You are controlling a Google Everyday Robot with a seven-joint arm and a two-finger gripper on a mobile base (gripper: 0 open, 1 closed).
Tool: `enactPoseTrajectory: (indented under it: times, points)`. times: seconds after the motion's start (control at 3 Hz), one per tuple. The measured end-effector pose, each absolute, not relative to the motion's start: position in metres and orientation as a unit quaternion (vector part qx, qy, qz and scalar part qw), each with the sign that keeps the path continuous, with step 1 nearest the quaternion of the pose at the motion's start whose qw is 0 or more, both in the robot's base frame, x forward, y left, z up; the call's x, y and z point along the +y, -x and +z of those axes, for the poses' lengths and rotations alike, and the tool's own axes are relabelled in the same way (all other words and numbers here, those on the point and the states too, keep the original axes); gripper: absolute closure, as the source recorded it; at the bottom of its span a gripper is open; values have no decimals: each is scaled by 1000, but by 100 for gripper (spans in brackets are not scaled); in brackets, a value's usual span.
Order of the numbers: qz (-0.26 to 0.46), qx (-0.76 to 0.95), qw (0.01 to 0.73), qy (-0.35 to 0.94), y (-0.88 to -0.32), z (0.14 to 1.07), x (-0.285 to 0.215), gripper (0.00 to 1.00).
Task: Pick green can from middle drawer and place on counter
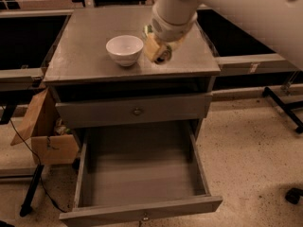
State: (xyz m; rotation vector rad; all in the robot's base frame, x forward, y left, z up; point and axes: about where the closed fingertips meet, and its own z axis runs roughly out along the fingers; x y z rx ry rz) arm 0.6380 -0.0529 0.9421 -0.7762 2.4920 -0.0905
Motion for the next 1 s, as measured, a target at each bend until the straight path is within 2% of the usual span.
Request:
enactPoseTrajectory:
  times: [0.33,1.0]
  points:
    - [-18,928,276,249,-702,940,-55,100]
    - [-22,935,332,120,-805,936,-96,100]
